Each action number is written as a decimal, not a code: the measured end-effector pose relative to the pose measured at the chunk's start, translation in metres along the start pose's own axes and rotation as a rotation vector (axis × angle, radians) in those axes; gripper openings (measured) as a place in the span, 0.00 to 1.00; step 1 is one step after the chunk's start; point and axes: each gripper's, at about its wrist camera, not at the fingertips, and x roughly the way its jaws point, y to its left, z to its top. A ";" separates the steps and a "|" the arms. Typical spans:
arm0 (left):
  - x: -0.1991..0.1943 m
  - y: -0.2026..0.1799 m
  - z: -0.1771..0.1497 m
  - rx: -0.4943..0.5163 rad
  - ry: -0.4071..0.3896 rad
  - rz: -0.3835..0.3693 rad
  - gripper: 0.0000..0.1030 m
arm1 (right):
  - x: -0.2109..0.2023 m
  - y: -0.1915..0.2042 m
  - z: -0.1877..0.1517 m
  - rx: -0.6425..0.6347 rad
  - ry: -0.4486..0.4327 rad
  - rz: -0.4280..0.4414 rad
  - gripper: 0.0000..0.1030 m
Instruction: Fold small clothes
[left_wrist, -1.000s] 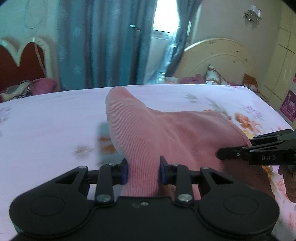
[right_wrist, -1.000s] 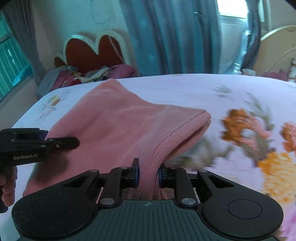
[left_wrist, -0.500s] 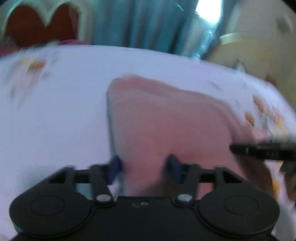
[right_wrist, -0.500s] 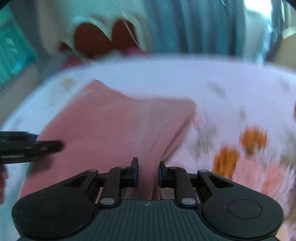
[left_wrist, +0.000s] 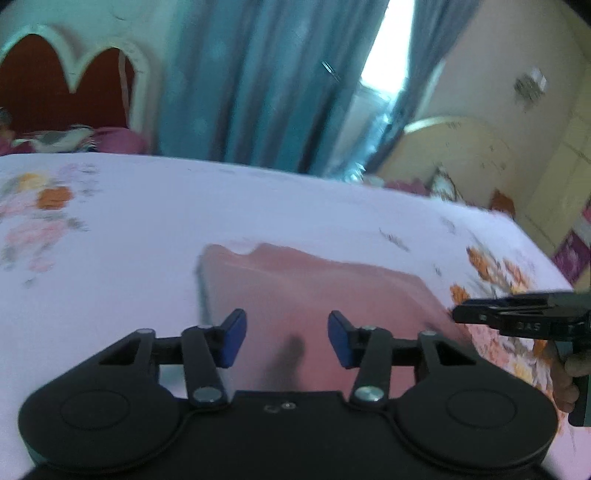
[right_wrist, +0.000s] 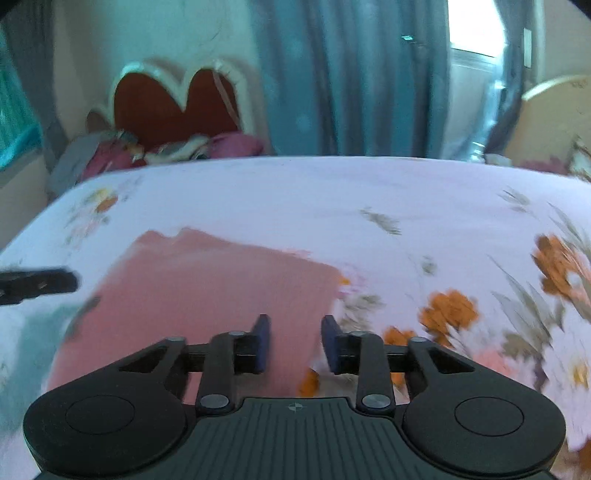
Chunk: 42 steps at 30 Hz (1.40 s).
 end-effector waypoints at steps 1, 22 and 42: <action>0.013 0.000 -0.001 0.003 0.042 -0.005 0.39 | 0.015 0.004 0.000 -0.024 0.033 -0.001 0.21; -0.044 -0.027 -0.078 0.088 0.035 0.001 0.27 | -0.023 0.025 -0.067 -0.304 0.061 0.074 0.04; -0.103 -0.082 -0.132 0.034 0.054 0.183 0.22 | -0.118 -0.008 -0.113 -0.077 -0.021 0.005 0.00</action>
